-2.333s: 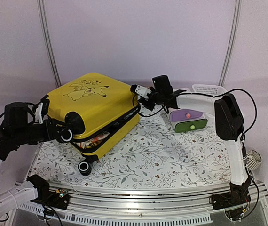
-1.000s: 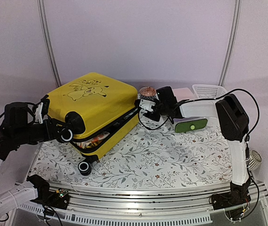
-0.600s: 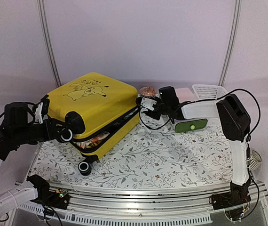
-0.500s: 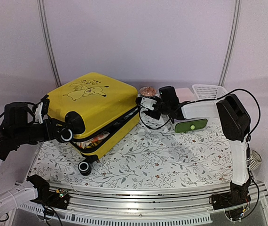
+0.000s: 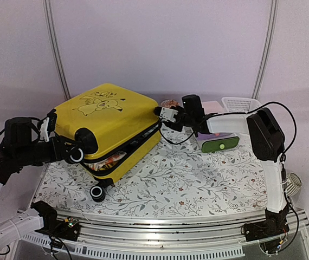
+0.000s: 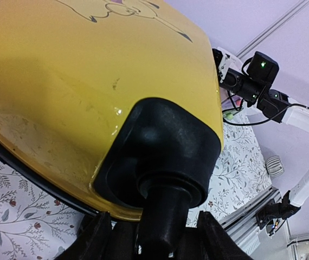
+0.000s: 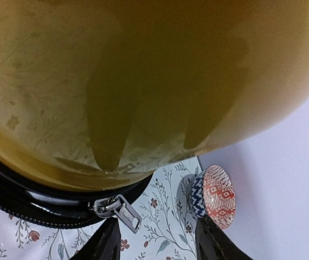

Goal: Open, take out, and arrange the luggage
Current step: Rotate the luggage at the center of the board.

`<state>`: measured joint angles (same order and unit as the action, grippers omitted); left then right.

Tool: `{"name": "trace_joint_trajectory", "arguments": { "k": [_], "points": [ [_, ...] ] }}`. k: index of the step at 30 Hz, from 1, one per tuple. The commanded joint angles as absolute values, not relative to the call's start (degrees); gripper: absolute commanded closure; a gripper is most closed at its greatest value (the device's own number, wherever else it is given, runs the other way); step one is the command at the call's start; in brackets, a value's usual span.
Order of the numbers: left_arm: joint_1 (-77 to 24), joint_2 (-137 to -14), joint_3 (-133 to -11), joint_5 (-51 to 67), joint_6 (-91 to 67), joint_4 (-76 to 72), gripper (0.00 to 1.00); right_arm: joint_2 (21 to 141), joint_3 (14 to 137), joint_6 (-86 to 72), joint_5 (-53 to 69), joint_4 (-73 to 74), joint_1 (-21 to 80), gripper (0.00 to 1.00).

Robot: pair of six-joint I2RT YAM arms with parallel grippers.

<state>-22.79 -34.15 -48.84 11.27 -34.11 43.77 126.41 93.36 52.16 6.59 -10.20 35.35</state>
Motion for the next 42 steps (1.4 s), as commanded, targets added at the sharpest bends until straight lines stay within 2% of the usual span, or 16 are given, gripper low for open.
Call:
{"name": "trace_joint_trajectory", "arguments": {
  "k": [1,8,20,29,42],
  "points": [
    [-20.13,-33.84,-51.5,1.17,-36.19,48.07,0.78,128.93,94.66,53.45,6.4,-9.67,35.6,0.5],
    [-20.14,-34.24,-51.98,1.02,-35.84,48.36,0.78,130.71,95.71,54.27,6.39,-10.68,36.0,0.53],
    [-20.13,-33.88,-51.86,0.63,-36.05,48.79,0.78,132.37,97.03,57.25,5.84,-10.95,37.23,0.64],
    [-20.13,-33.75,-51.95,0.7,-36.11,48.95,0.78,132.98,94.81,60.69,1.08,-12.28,37.28,0.64],
    [-20.14,-33.44,-51.85,0.44,-36.26,49.23,0.78,131.41,91.95,54.91,6.58,-23.79,36.45,0.66]
  ]
}}
